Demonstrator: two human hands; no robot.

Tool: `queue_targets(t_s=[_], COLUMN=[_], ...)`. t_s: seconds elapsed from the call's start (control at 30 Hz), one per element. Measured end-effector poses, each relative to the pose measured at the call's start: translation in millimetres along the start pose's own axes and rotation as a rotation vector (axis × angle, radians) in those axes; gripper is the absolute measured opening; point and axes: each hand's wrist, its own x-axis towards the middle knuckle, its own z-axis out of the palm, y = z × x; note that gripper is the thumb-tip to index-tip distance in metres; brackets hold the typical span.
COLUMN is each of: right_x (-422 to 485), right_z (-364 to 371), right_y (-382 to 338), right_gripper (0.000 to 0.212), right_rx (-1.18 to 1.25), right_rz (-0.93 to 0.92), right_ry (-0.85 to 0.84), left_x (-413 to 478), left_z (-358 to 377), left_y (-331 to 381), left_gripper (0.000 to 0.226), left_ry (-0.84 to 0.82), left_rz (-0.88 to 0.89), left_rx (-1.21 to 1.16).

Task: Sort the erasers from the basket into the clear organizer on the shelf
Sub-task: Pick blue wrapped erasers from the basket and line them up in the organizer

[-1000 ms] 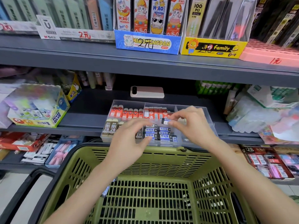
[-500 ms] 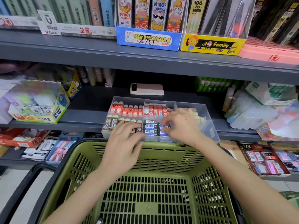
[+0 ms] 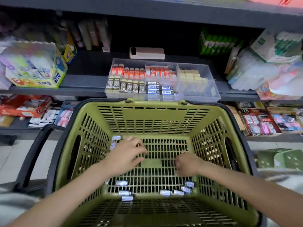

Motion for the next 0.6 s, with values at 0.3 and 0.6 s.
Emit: queue_targets(t_s=[0.3, 0.6], right_x=[18, 20], right_z=[66, 70], right_y=[27, 31], right_gripper=[0.076, 0.047], right_rx=[-0.386, -0.357], right_rz=[-0.072, -0.279], right_ry=[-0.094, -0.006], left_x=[-8, -6], left_z=[26, 32], left_y=[4, -2], left_gripper=[0.033, 0.03], left_ry=[-0.121, -0.178], left_rz=[-0.05, -0.144], left_rx=[-0.033, -0.136])
